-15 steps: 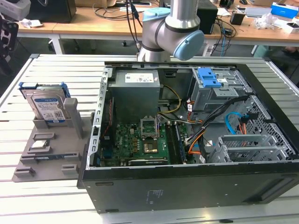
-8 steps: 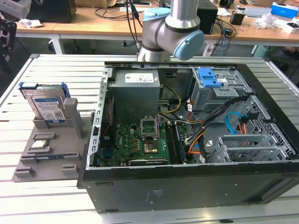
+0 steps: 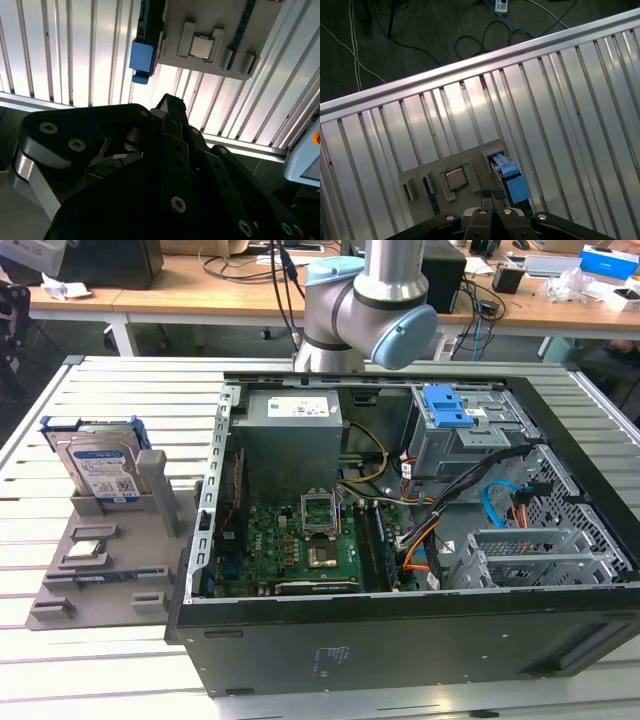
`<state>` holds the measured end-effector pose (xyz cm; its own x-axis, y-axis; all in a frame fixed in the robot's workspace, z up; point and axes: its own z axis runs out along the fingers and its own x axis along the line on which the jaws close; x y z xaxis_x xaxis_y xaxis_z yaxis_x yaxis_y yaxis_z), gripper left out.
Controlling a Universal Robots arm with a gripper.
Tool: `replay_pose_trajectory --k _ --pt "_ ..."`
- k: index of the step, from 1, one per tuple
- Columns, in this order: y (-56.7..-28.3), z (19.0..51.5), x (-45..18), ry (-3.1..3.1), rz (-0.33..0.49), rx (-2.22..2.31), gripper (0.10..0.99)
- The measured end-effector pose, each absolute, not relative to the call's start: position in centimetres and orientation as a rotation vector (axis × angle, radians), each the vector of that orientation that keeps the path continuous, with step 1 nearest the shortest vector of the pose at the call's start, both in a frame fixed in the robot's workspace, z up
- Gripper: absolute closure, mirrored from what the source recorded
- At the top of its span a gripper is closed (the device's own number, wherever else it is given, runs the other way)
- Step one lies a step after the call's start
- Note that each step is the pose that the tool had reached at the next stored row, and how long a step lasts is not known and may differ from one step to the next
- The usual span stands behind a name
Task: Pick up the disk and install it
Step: 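Pick up the disk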
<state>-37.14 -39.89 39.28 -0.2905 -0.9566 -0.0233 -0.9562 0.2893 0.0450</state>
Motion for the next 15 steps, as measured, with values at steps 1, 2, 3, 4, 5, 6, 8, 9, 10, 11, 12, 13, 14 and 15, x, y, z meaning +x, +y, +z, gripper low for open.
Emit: replay_pose_trajectory --k 1,2,3,4,5,6,8,9,10,11,12,13,14,15 --pt "-39.89 39.29 -37.14 -2.500 -0.078 1.887 0.980" --pt "-39.89 39.29 -37.14 -2.490 -0.078 1.900 0.980" --pt "-39.89 39.28 -37.14 -2.480 -0.078 1.912 0.980" --pt "-39.89 39.28 -37.14 -2.455 -0.078 1.944 0.980" --pt "-39.89 39.29 -37.14 -2.438 -0.078 1.964 0.980" --pt "-39.89 39.28 -37.14 -2.428 -0.078 1.975 0.980" --pt "-39.89 39.28 -37.14 -2.404 -0.078 2.003 0.980" --pt "-39.89 39.28 -37.14 -2.394 -0.077 2.015 0.980" --pt "-39.89 39.28 -37.14 -2.384 -0.077 2.027 0.980" --pt "-39.89 39.28 -37.14 -2.373 -0.077 2.039 0.980" --pt "-39.89 39.28 -37.14 -2.355 -0.077 2.059 0.980" --pt "-39.89 39.28 -37.14 -2.340 -0.077 2.076 0.980" --pt "-39.89 39.28 -37.14 -2.322 -0.077 2.095 0.980" --pt "-39.89 39.28 -37.14 -2.312 -0.077 2.106 0.980"
